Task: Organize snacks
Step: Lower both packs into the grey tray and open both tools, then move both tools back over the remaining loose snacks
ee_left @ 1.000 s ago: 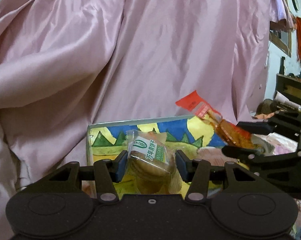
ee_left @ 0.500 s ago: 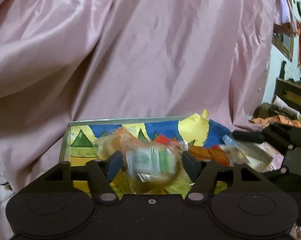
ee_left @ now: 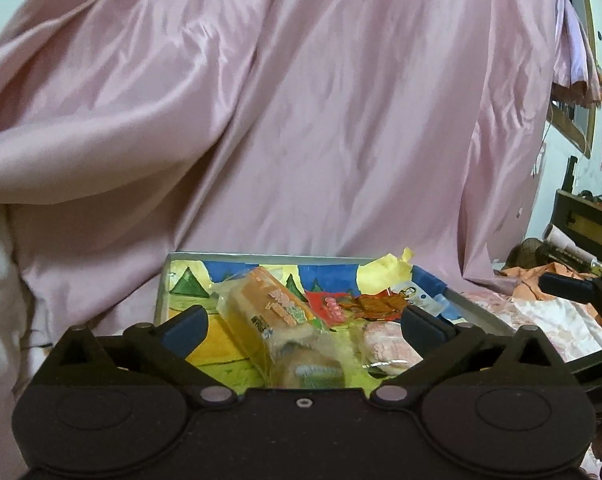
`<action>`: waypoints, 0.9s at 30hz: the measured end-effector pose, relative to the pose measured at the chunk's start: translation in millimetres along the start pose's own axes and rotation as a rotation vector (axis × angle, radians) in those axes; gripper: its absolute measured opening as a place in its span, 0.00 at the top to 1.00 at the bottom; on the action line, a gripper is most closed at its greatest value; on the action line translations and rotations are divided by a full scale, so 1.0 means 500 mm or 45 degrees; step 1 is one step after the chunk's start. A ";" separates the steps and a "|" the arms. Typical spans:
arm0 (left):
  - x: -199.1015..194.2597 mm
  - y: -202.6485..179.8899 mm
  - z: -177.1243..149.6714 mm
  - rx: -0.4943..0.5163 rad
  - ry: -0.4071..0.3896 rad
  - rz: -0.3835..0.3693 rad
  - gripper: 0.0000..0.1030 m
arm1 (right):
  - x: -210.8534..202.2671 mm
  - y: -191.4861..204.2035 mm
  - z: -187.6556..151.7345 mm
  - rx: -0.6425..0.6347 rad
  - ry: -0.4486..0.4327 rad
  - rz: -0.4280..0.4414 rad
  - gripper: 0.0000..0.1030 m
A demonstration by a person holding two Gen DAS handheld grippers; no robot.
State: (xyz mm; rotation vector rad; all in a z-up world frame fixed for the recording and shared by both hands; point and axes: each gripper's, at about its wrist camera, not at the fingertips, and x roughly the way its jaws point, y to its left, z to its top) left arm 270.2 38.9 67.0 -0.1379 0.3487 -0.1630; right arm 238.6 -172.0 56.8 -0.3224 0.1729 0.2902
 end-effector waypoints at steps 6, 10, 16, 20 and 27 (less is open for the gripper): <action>-0.088 -0.009 -0.032 -0.040 -0.044 0.014 0.01 | -0.094 0.004 -0.005 0.096 -0.048 -0.018 0.00; -0.150 -0.022 -0.071 -0.036 -0.067 0.024 0.01 | -0.158 0.017 -0.015 0.114 -0.051 -0.033 0.00; -0.222 -0.052 -0.127 0.039 -0.071 -0.006 0.01 | -0.235 0.032 -0.034 0.128 -0.049 -0.059 0.00; -0.257 -0.064 -0.157 0.030 -0.052 -0.036 0.01 | -0.284 0.047 -0.053 0.121 -0.036 -0.070 0.00; -0.296 -0.082 -0.199 0.045 -0.007 -0.074 0.01 | -0.349 0.064 -0.094 0.133 0.021 -0.088 0.00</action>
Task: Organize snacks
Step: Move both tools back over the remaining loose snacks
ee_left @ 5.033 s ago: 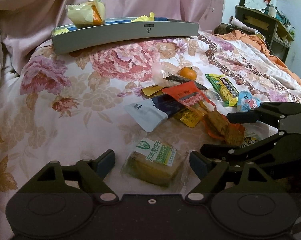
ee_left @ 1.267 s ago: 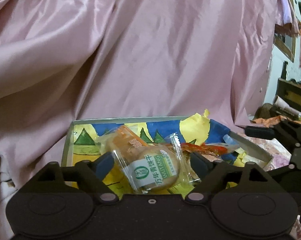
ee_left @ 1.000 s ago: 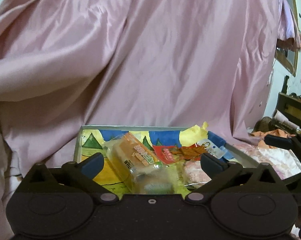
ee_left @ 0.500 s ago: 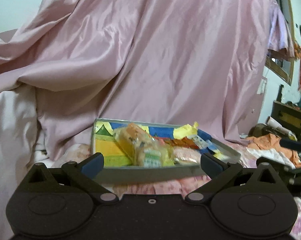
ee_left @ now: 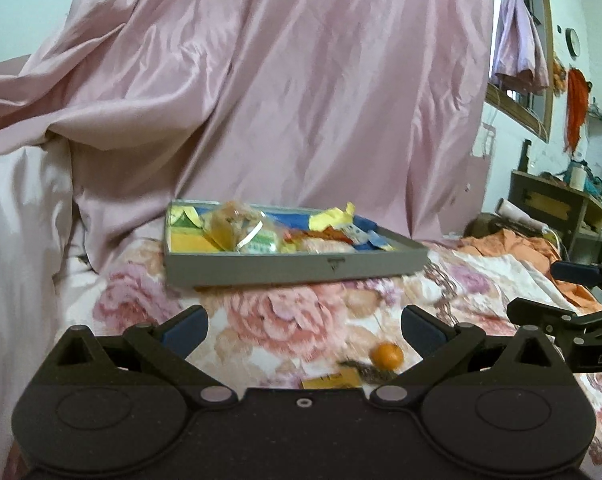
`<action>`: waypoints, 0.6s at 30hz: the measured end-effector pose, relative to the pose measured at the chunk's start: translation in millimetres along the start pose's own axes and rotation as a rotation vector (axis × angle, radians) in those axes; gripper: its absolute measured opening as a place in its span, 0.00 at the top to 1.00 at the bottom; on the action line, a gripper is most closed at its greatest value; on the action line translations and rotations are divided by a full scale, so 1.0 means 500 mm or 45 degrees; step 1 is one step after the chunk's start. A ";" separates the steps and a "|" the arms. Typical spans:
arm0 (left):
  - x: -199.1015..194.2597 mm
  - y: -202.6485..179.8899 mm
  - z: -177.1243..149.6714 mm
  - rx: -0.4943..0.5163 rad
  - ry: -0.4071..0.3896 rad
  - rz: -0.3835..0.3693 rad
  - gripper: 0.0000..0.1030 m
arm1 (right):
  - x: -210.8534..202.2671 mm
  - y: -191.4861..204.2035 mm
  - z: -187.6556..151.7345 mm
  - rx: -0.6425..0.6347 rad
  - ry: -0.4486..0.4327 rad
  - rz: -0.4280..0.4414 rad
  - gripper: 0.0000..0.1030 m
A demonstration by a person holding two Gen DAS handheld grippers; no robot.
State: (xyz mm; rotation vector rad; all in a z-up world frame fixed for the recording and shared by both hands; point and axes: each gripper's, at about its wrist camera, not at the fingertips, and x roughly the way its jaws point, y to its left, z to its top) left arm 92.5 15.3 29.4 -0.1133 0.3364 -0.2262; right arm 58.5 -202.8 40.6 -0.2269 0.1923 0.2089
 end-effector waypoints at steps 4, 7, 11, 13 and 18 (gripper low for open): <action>-0.009 -0.006 -0.021 0.018 0.049 -0.039 0.01 | -0.021 0.004 -0.026 0.007 0.039 -0.021 0.00; -0.006 -0.010 -0.033 0.021 0.087 -0.071 0.01 | -0.028 0.007 -0.048 0.030 0.086 -0.030 0.00; 0.003 -0.016 -0.049 0.050 0.130 -0.108 0.01 | -0.032 0.009 -0.078 0.069 0.156 -0.038 0.00; 0.009 -0.018 -0.057 0.062 0.155 -0.124 0.01 | -0.034 0.011 -0.093 0.082 0.193 -0.046 0.00; 0.033 -0.021 -0.082 0.082 0.240 -0.152 0.01 | -0.031 0.008 -0.129 0.114 0.300 -0.057 0.00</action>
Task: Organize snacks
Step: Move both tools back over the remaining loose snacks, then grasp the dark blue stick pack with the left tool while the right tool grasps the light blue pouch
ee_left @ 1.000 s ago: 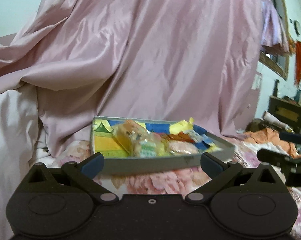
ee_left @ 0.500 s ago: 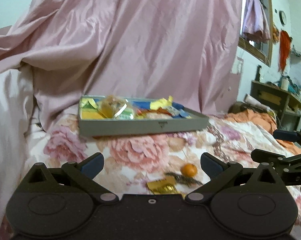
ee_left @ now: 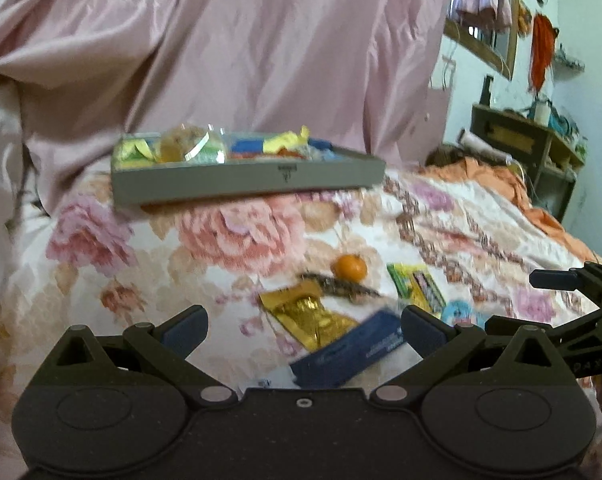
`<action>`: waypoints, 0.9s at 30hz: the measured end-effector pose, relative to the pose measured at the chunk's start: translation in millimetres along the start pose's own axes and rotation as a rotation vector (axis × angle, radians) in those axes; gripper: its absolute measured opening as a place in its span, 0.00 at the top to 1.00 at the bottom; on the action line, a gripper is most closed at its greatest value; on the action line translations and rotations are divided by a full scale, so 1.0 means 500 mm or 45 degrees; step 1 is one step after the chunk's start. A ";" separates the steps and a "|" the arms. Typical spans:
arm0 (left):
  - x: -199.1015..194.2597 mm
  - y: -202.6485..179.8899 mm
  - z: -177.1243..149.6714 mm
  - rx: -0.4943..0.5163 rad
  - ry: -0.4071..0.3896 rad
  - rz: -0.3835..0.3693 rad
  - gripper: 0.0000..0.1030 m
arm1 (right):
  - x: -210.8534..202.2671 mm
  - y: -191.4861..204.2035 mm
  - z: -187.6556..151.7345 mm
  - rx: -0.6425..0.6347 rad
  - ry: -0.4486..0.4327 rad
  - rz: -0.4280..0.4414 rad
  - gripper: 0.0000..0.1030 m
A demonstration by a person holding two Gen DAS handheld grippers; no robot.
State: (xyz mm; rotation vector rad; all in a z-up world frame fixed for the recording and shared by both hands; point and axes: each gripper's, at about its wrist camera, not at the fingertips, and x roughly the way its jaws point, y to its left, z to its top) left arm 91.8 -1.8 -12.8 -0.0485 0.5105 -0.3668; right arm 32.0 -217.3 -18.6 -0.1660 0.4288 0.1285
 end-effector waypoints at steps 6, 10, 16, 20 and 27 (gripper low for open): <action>0.033 0.007 -0.020 -0.013 0.098 -0.034 0.01 | 0.025 -0.005 -0.023 0.020 0.117 -0.022 0.00; 0.048 0.009 -0.028 0.000 0.134 -0.038 0.01 | 0.040 -0.002 -0.033 0.007 0.172 -0.019 0.00; 0.066 -0.014 -0.041 0.139 0.148 -0.079 0.01 | 0.064 0.004 -0.041 -0.039 0.235 -0.019 0.00; 0.084 -0.021 -0.047 0.187 0.163 -0.109 0.01 | 0.081 0.002 -0.041 -0.093 0.248 -0.041 0.00; 0.114 -0.015 -0.051 0.196 0.196 -0.153 0.01 | 0.113 -0.011 -0.036 -0.150 0.286 -0.003 0.00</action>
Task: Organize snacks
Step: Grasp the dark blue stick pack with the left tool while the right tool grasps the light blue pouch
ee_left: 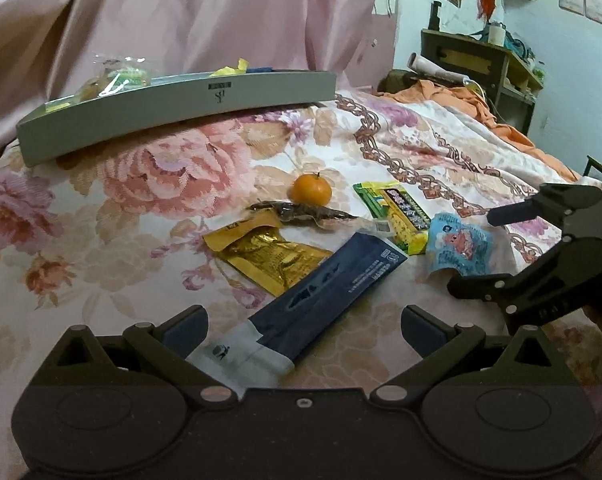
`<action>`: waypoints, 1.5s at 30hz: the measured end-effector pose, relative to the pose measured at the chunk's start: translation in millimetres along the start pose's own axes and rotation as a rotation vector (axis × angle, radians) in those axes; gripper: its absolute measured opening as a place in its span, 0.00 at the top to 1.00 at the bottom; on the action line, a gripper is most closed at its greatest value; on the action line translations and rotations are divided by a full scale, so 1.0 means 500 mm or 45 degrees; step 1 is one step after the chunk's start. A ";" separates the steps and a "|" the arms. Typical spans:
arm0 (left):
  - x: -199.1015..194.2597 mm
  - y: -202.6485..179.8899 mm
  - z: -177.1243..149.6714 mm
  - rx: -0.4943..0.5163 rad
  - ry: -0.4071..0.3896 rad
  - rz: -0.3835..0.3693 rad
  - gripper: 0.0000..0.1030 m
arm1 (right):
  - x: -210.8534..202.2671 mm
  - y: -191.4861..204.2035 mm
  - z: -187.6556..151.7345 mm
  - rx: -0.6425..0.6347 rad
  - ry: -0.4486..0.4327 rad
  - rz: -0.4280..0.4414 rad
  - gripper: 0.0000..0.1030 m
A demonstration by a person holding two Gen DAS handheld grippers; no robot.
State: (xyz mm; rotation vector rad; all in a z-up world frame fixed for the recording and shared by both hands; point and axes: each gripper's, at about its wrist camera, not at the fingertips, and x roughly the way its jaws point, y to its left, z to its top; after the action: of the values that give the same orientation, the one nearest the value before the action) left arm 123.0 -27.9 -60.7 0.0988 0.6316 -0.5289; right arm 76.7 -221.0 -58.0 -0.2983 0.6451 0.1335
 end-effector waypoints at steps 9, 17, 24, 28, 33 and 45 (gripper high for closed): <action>0.036 0.006 0.015 0.088 0.047 -0.061 0.01 | 0.041 -0.017 0.016 0.055 0.058 0.102 0.00; 0.041 0.001 0.021 0.126 0.044 -0.053 0.02 | 0.044 -0.014 0.021 0.073 0.070 0.118 0.00; 0.057 0.001 0.022 0.140 0.084 -0.074 0.07 | 0.042 -0.009 0.021 0.087 0.074 0.111 0.01; 0.057 0.002 0.023 0.143 0.090 -0.069 0.11 | 0.039 -0.006 0.020 0.090 0.066 0.119 0.03; 0.058 -0.002 0.023 0.162 0.110 -0.084 0.26 | 0.032 -0.001 0.018 0.094 0.051 0.127 0.08; 0.046 -0.018 0.031 0.096 0.182 -0.089 0.58 | 0.005 0.008 0.005 0.112 0.019 0.173 0.10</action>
State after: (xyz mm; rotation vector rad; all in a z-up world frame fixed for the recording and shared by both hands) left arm 142.4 -49.7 -61.1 0.1876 0.7570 -0.6169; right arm 79.4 -216.4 -58.7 -0.1705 0.6839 0.2327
